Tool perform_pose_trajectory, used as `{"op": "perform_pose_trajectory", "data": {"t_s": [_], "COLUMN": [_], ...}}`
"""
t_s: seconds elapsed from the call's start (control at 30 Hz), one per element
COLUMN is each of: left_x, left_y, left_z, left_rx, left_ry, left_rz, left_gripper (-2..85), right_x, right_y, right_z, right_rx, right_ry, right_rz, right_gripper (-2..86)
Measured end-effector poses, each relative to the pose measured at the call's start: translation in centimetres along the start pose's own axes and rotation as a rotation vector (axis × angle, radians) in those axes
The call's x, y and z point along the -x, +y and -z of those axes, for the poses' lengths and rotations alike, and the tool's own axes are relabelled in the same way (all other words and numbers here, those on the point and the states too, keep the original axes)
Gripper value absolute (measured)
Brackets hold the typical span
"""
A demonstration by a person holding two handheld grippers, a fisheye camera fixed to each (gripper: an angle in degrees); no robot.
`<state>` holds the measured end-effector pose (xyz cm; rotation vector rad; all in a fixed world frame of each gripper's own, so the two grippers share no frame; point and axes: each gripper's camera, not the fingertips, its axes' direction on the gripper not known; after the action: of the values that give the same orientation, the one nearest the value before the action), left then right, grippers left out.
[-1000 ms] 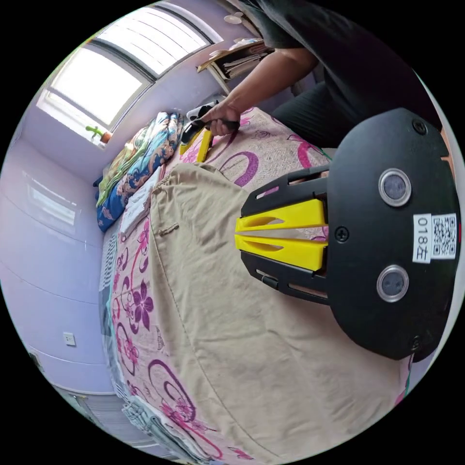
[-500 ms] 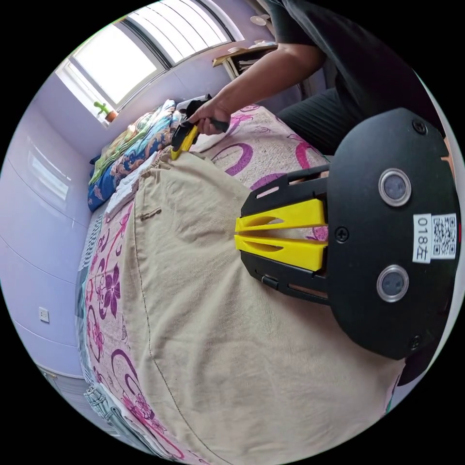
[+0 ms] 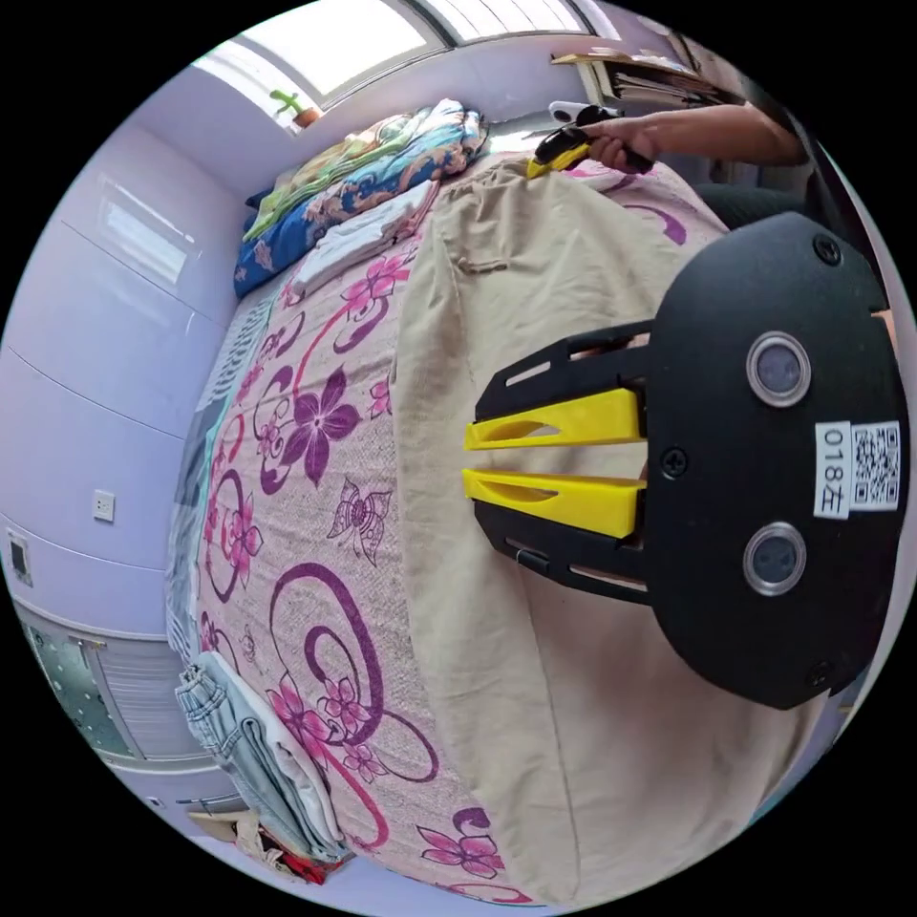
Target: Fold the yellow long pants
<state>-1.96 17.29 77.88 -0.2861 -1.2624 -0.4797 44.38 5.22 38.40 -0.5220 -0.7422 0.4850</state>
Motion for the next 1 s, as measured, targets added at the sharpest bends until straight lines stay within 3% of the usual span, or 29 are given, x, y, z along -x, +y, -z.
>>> {"op": "perform_pose_trajectory", "data": {"t_s": [0.17, 0.27, 0.37, 0.43, 0.57, 0.67, 0.77, 0.8, 0.9, 1.0], "left_x": [-4.5, -6.8, -8.6, -9.6, -7.7, -3.3, 1.9, 3.4, 5.0, 6.9], "left_y": [-0.9, 2.3, 10.7, 20.2, 32.7, 39.1, 41.0, 41.7, 42.5, 43.1], "left_z": [-5.4, -1.3, 6.5, 12.0, 15.9, 17.1, 13.5, 11.5, 6.7, 1.0], "left_rx": [0.074, -0.119, -0.340, -0.474, -0.488, -0.413, -0.151, -0.106, -0.103, -0.097], "left_ry": [-0.079, 0.000, 0.077, -0.008, -0.232, -0.341, -0.144, 0.012, 0.294, 0.416], "left_rz": [0.029, 0.015, -0.021, -0.091, -0.052, 0.130, 0.262, 0.318, 0.429, 0.549], "left_gripper": [4.0, 2.5, 1.5, 0.6, -0.2, 1.0, 5.5, 7.5, 10.9, 12.8], "right_x": [2.0, 3.7, 5.6, 6.7, 8.1, 7.9, 8.4, 8.6, 9.4, 10.1], "right_y": [1.0, 1.1, 1.2, 1.3, 1.8, 2.6, 3.7, 4.1, 4.9, 5.7], "right_z": [0.5, 0.9, 1.0, 0.9, 1.1, 1.7, 2.3, 2.5, 3.0, 3.6], "right_rx": [0.001, -0.009, -0.016, -0.013, -0.012, -0.041, -0.070, -0.077, -0.089, -0.102], "right_ry": [-0.012, -0.015, -0.034, -0.038, -0.032, -0.059, -0.068, -0.066, -0.061, -0.058], "right_rz": [0.056, 0.097, 0.145, 0.178, 0.206, 0.155, 0.137, 0.137, 0.134, 0.135], "right_gripper": [0.4, 0.4, 0.4, 0.3, 0.3, 0.3, 0.4, 0.4, 0.5, 0.5]}}
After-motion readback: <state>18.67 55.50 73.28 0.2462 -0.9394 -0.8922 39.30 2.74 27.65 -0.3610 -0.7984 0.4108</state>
